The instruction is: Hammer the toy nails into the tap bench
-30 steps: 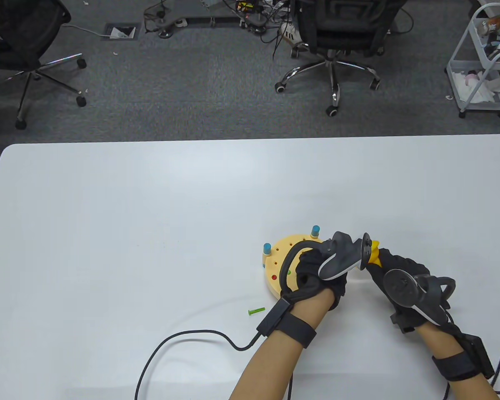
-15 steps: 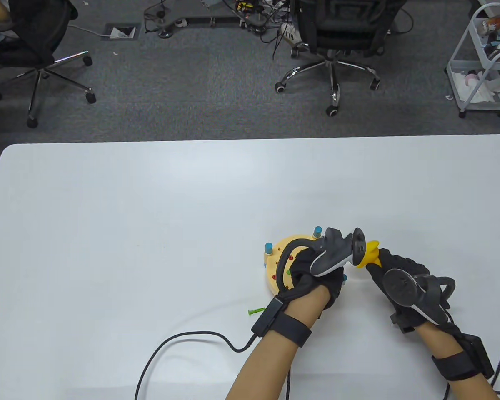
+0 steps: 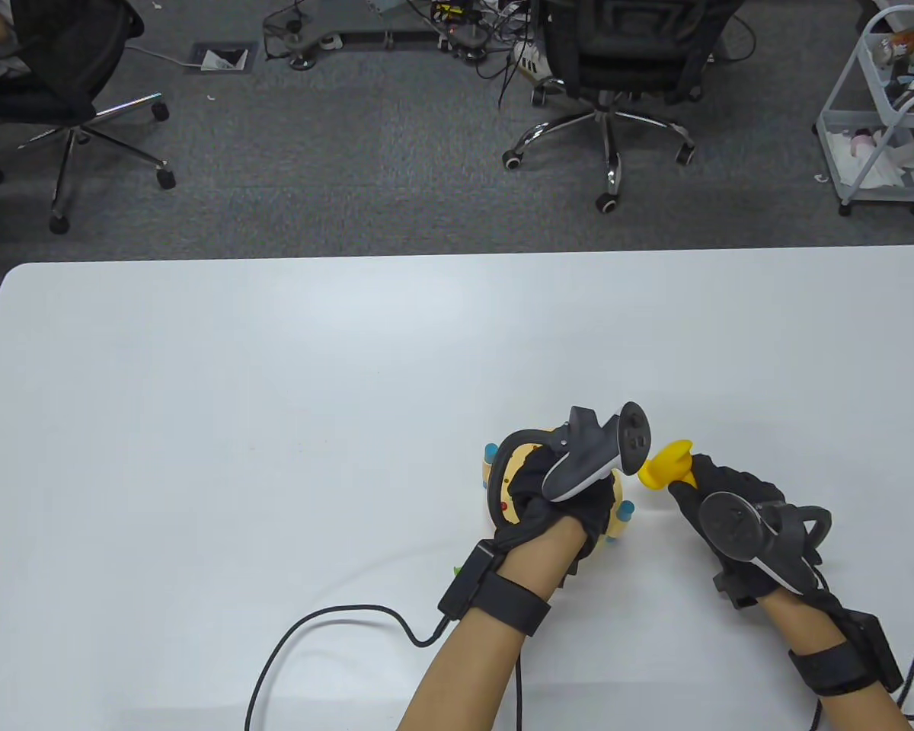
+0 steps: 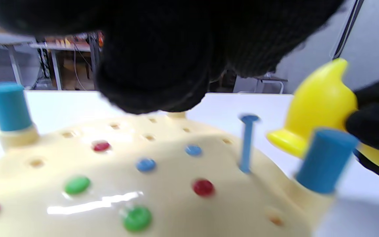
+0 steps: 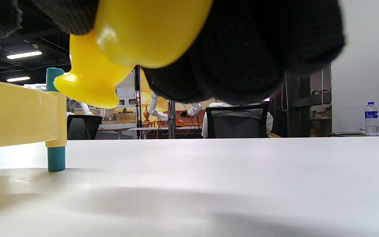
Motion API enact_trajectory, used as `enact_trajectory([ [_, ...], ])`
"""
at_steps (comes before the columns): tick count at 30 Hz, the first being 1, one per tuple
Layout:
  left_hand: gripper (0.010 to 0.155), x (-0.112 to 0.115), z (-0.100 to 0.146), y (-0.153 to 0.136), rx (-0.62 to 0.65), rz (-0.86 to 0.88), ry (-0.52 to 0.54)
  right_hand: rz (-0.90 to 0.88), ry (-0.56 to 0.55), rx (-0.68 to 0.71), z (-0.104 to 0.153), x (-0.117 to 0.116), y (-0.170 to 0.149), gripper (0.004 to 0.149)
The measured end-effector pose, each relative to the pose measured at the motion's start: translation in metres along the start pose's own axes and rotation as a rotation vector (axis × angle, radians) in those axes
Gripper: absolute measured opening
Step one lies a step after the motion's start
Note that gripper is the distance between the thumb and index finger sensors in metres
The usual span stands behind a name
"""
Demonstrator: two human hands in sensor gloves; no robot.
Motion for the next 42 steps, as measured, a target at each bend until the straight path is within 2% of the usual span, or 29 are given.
enact_trajectory([
  [3,0.047,-0.017,0.002,-0.028,-0.055,-0.001,0.142,-0.026,-0.023,0.002,0.0,0.002,0.0,0.066],
  [6,0.05,-0.022,0.004,-0.063,-0.122,-0.007,0.207,-0.078,-0.067,0.028,0.0,0.008,0.001,0.066],
  [10,0.063,0.005,-0.005,-0.107,-0.146,0.074,0.133,-0.179,-0.116,0.155,0.001,0.025,0.013,0.065],
  [13,0.072,0.03,-0.014,-0.122,-0.115,0.193,0.096,-0.181,-0.166,0.266,0.003,0.037,0.032,0.065],
  [16,0.071,0.048,-0.022,-0.126,-0.09,0.281,0.071,-0.108,-0.195,0.343,0.006,0.04,0.047,0.065],
  [21,0.056,0.066,-0.032,-0.125,-0.066,0.317,0.06,-0.03,-0.206,0.41,0.008,0.032,0.051,0.065],
  [24,0.051,0.071,-0.034,-0.126,-0.057,0.359,0.075,-0.063,-0.185,0.412,0.005,0.025,0.048,0.065],
  [26,0.051,0.073,-0.035,-0.127,-0.051,0.376,0.047,-0.041,-0.094,0.449,0.0,0.016,0.051,0.064],
  [29,0.051,0.074,-0.035,-0.127,-0.052,0.376,0.039,-0.06,-0.16,0.442,-0.003,0.027,0.049,0.064],
  [30,0.051,0.074,-0.035,-0.127,-0.048,0.378,0.049,-0.123,-0.235,0.411,-0.004,0.035,0.046,0.064],
  [31,0.051,0.075,-0.035,-0.128,-0.046,0.387,0.053,-0.173,-0.235,0.393,-0.004,0.037,0.044,0.064],
  [32,0.051,0.076,-0.035,-0.128,-0.045,0.398,0.049,-0.183,-0.187,0.407,-0.004,0.033,0.047,0.064],
  [33,0.051,0.076,-0.036,-0.128,-0.046,0.404,0.042,-0.052,-0.042,0.529,-0.001,0.015,0.059,0.063],
  [34,0.051,0.076,-0.036,-0.128,-0.047,0.4,0.041,0.106,-0.059,0.486,-0.003,0.014,0.057,0.065],
  [35,0.051,0.076,-0.035,-0.127,-0.05,0.391,0.045,0.067,-0.175,0.508,-0.002,0.021,0.056,0.065],
  [36,0.051,0.076,-0.035,-0.127,-0.05,0.387,0.057,0.043,-0.138,0.568,-0.004,0.025,0.061,0.064],
  [37,0.051,0.076,-0.035,-0.127,-0.049,0.387,0.061,0.014,-0.118,0.546,-0.006,0.027,0.059,0.064],
  [38,0.051,0.077,-0.035,-0.127,-0.05,0.389,0.057,-0.075,-0.224,0.499,-0.006,0.036,0.055,0.064],
  [39,0.051,0.077,-0.035,-0.127,-0.051,0.393,0.057,-0.095,-0.25,0.493,-0.008,0.039,0.056,0.064],
  [40,0.051,0.077,-0.034,-0.127,-0.053,0.392,0.059,-0.039,-0.138,0.548,-0.007,0.027,0.063,0.064],
  [41,0.051,0.077,-0.034,-0.127,-0.055,0.386,0.062,0.132,-0.038,0.593,-0.003,0.013,0.072,0.064],
  [42,0.051,0.076,-0.034,-0.127,-0.056,0.382,0.064,0.131,-0.176,0.547,0.001,0.026,0.065,0.064],
])
Point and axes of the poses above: the tracker on the back of each hand, its own y axis roughly to the thumb side, its own z axis roughly from the fingertips to the wrist, x = y × z, the point moved 3 cm from there along -z, roughly from the wrist to the fingertips, and after that the axes turned 9 degrees about -x, right-handed, at the moved point
